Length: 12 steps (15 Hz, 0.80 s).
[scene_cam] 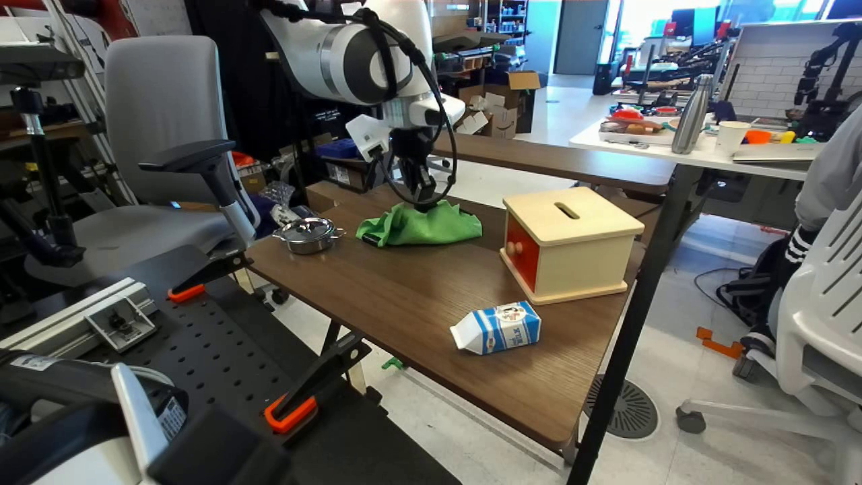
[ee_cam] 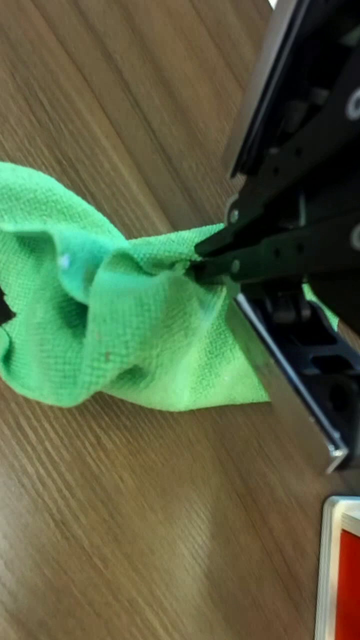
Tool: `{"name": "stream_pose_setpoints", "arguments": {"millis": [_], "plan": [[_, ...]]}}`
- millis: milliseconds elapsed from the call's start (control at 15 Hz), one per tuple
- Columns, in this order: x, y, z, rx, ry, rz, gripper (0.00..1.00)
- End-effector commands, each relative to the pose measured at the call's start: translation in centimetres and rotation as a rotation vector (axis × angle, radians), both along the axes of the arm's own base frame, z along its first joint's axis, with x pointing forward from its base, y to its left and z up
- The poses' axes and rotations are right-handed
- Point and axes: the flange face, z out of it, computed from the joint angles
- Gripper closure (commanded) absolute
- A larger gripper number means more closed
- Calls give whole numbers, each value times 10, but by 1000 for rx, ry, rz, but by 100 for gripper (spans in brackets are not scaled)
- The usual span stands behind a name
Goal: Fold the green towel
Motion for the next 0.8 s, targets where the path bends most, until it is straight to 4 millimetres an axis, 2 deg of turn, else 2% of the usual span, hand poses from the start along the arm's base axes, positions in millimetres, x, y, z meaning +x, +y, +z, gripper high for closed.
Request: {"name": "stream_pose_setpoints", "arguments": {"millis": [0, 133, 200, 267, 467, 733], "plan": [[14, 17, -18, 15, -11, 8, 99], [17, 22, -27, 19, -3, 15, 99], [17, 23, -30, 17, 4, 18, 79], [18, 24, -33, 17, 7, 21, 68], [18, 22, -37, 17, 10, 21, 48], [20, 17, -22, 21, -20, 15, 20]]}}
